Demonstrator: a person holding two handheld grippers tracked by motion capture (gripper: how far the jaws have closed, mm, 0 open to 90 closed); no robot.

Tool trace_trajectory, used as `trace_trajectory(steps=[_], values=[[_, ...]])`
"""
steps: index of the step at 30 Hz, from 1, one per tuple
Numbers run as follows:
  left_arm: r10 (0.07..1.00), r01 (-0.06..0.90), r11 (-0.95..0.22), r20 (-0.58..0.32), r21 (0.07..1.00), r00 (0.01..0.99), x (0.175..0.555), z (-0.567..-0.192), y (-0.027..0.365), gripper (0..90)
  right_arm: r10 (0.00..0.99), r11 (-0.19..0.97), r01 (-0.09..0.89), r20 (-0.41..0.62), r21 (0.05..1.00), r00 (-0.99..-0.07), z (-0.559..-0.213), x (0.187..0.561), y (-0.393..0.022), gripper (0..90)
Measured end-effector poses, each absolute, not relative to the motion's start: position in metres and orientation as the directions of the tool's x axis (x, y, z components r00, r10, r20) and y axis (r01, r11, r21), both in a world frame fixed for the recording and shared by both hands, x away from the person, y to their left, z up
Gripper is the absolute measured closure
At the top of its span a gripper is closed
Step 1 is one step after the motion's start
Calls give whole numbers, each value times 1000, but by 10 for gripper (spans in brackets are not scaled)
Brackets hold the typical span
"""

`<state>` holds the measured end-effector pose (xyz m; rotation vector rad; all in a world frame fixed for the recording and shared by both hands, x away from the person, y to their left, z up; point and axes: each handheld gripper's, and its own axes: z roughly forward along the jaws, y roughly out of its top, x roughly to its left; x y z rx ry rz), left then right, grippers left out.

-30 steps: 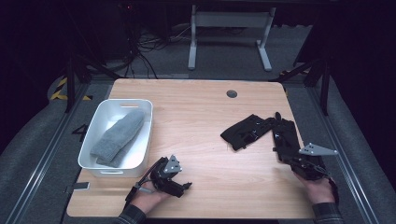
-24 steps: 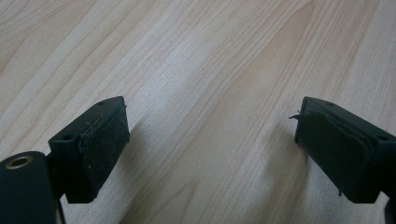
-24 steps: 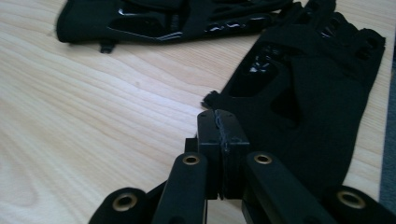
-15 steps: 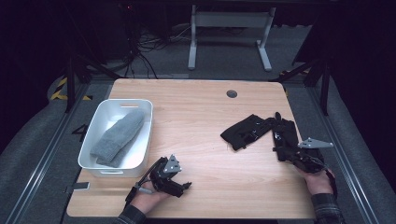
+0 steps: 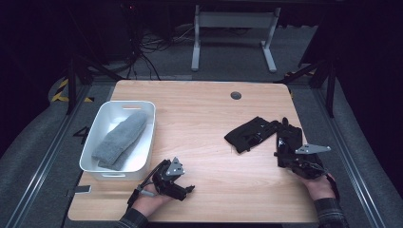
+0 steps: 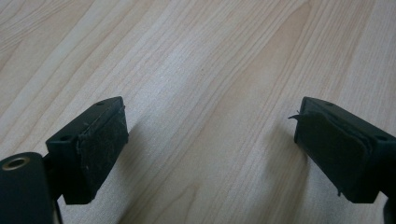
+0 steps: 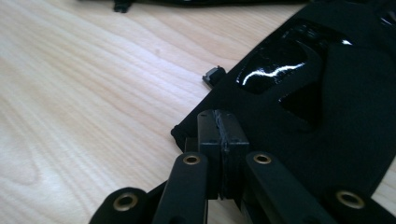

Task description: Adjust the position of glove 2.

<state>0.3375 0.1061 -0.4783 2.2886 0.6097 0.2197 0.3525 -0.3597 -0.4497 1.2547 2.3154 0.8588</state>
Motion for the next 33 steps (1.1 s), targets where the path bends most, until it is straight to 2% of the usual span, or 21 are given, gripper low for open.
trace_trajectory(steps=[25,33], values=[[485,355,-611,-20,707,874,338,-478,106,103,734,494,569,36,658,-679,-451,318,-321,900],[484,355,-612,-20,707,875,339,-478,106,103,671,586,502,-34,636,-740,-450,304,-294,900]])
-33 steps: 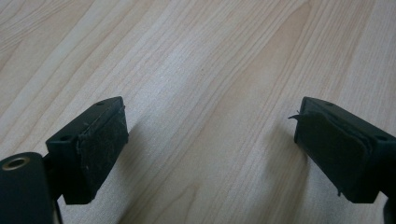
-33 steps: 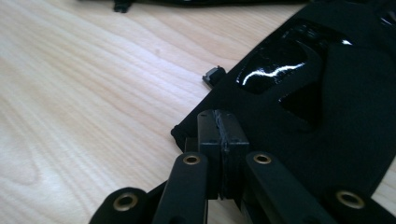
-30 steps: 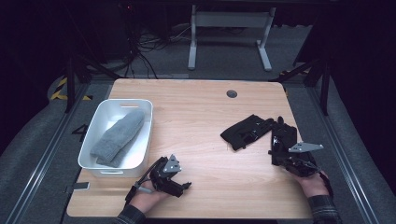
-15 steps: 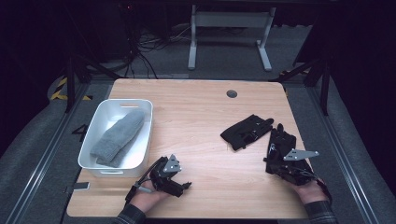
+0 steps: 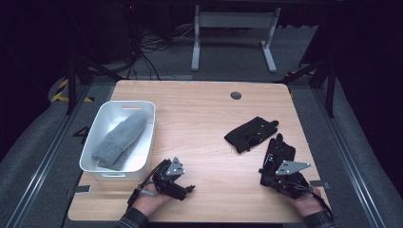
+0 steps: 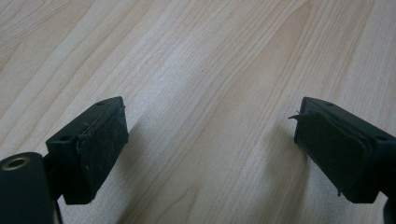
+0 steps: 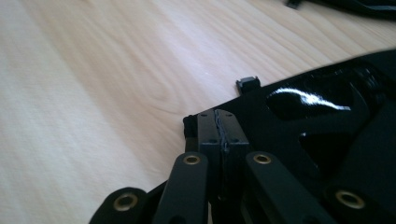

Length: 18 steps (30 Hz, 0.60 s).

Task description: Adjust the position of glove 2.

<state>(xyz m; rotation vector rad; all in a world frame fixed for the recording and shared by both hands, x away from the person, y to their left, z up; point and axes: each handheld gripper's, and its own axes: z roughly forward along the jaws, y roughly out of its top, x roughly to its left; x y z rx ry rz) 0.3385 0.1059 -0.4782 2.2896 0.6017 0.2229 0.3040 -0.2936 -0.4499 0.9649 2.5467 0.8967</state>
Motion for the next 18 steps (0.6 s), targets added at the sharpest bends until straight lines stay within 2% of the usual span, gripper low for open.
trace_trajectory(steps=[2,9,14,18], values=[[484,354,-612,-19,707,875,339,-478,106,103,652,582,502,2,640,-758,-451,301,-285,900],[484,354,-612,-19,707,875,339,-478,106,103,620,597,469,-4,651,-785,-445,299,-272,900],[484,354,-612,-20,707,875,339,-478,106,103,666,528,472,1,706,-746,-430,309,-287,900],[484,355,-611,-20,707,875,339,-478,106,103,718,491,498,-8,715,-696,-426,327,-301,900]])
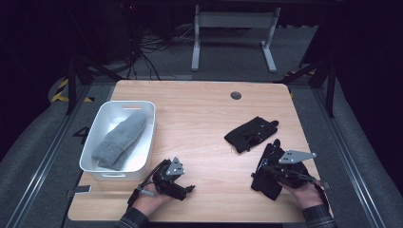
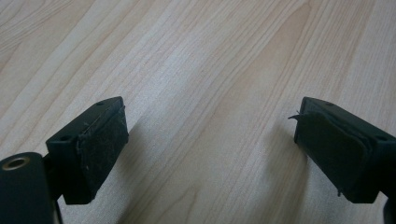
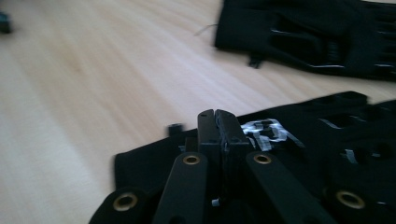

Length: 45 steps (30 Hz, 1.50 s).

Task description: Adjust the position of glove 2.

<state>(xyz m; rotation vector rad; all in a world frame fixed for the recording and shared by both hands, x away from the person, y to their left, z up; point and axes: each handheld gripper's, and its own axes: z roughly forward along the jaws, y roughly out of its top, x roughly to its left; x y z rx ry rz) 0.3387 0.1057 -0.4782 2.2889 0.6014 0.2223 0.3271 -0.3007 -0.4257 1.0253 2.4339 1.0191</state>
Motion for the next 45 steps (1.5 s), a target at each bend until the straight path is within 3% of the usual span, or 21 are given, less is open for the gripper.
trace_trajectory(steps=[11,14,26,42,45], values=[[485,356,-611,-21,707,874,339,-478,105,103,791,434,569,7,698,-612,-440,369,-322,900],[485,355,-611,-21,707,874,339,-478,105,103,776,479,580,-9,659,-630,-450,373,-316,900],[485,355,-611,-20,707,874,339,-478,105,103,659,566,497,1,658,-752,-452,357,-268,900],[489,359,-609,-22,707,872,339,-478,105,103,595,598,458,18,658,-803,-453,344,-250,897],[493,367,-613,-24,699,869,339,-477,104,114,601,583,449,13,678,-799,-450,342,-253,822]])
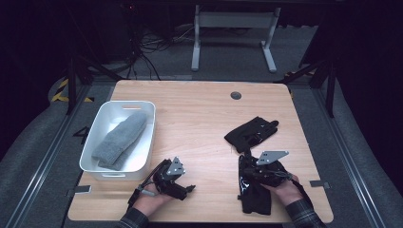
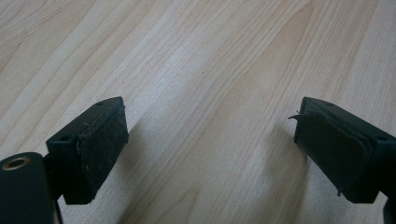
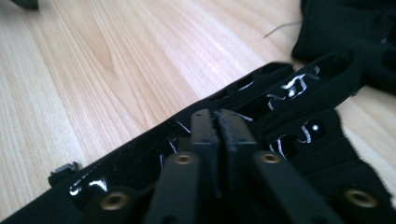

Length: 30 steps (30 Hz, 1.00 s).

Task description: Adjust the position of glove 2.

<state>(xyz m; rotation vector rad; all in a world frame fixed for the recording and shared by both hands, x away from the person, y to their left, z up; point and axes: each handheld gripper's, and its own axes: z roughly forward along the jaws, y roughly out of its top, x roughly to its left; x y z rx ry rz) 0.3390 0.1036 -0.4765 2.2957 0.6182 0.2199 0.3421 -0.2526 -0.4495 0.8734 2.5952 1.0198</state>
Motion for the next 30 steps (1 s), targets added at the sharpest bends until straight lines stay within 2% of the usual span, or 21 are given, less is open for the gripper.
trace_trajectory(steps=[1,4,8,10,11,13,14,17,28,30], values=[[495,368,-617,-21,696,869,339,-475,103,133,608,574,447,9,686,-794,-448,342,-255,805],[500,379,-622,-25,686,866,340,-473,100,187,638,542,454,6,708,-770,-445,341,-264,677],[492,394,-613,-60,685,869,345,-468,97,316,698,503,472,-19,724,-716,-446,340,-280,501],[491,393,-612,-60,686,869,348,-464,95,415,723,486,485,-23,727,-691,-446,339,-290,453],[485,394,-613,-67,685,872,350,-462,94,499,734,479,490,-26,728,-679,-447,339,-295,423],[486,402,-602,-83,690,870,354,-459,92,607,758,463,502,-32,730,-652,-449,338,-305,401],[484,406,-604,-89,686,870,356,-457,91,715,770,455,509,-35,731,-637,-450,338,-311,372],[474,408,-597,-107,691,874,365,-450,85,896,799,442,525,-53,727,-599,-454,336,-324,335],[422,365,-601,-105,711,900,403,-433,41,900,846,402,542,-73,738,-528,-465,341,-351,255],[414,357,-592,-108,722,904,413,-431,30,900,849,372,550,-35,748,-527,-468,342,-356,240]])
